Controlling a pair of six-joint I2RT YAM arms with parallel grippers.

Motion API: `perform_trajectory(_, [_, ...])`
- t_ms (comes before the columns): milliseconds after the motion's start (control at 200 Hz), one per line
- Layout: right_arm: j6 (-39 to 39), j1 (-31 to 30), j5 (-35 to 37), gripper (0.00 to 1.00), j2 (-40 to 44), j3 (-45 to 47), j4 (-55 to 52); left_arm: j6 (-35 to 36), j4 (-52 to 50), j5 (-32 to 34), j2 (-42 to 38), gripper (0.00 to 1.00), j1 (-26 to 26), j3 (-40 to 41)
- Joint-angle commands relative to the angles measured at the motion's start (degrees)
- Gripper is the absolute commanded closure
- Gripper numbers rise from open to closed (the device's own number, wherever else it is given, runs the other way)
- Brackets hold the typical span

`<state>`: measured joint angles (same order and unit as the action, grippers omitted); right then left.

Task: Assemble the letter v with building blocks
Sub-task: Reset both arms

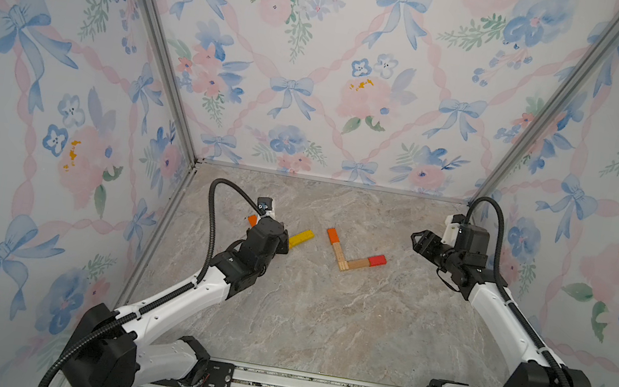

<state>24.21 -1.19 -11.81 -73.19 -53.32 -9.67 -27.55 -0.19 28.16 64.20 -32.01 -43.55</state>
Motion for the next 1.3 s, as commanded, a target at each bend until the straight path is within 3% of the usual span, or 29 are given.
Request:
perform_trajectory(0, [-3.6,0.8,1.4,0.25,3.8,2.5,3.2,3.8,0.1,5.5,-4.6,0.46,2.8,4.2])
perform_trajectory(135, [-5.1,0.8,1.8,0.19,9.7,6.5,8.2,4.4,0.1,10.1,-10.0,0.26,5.4,7.6])
perform_trajectory(285, [-8.6,0.8,5.4,0.04,14.0,11.5,12.4,6.2,5.4,11.4,-14.7,0.02,8.7,13.2])
perform_trajectory(310, [-9.3,0.8,6.3,0.0,14.3,12.3,12.9,6.8,7.3,12.0,-15.0,0.02,9.2,14.4])
perform_trajectory(455, [-12.9,0.8,14.6,0.04,12.8,16.5,17.6,10.7,20.4,16.5,-12.5,0.02,12.3,21.4])
perform_trajectory(570, [-15.4,0.8,19.9,0.04,8.9,20.8,26.6,15.2,30.2,16.8,-4.9,0.02,15.4,24.7])
perform_trajectory(775, [-22.0,-0.6,23.3,0.04,-1.2,27.3,46.2,19.5,44.2,13.7,9.7,0.02,18.5,26.9])
perform_trajectory(960, [-22.8,-0.4,19.8,0.04,-2.9,24.2,40.8,21.7,53.5,12.2,15.3,0.02,19.3,27.2])
perform_trajectory(1115, [-22.3,0.1,19.3,0.04,-1.7,26.8,44.3,25.0,56.3,8.3,18.3,0.02,20.6,25.9])
perform_trajectory(1210, [-22.9,-0.1,17.7,0.04,-2.2,27.5,45.3,26.6,63.8,5.5,21.7,0.02,21.3,27.6])
perform_trajectory(1295, [-24.0,-0.9,17.2,0.04,-4.3,28.9,48.8,27.6,62.8,3.2,22.8,0.02,21.4,26.7])
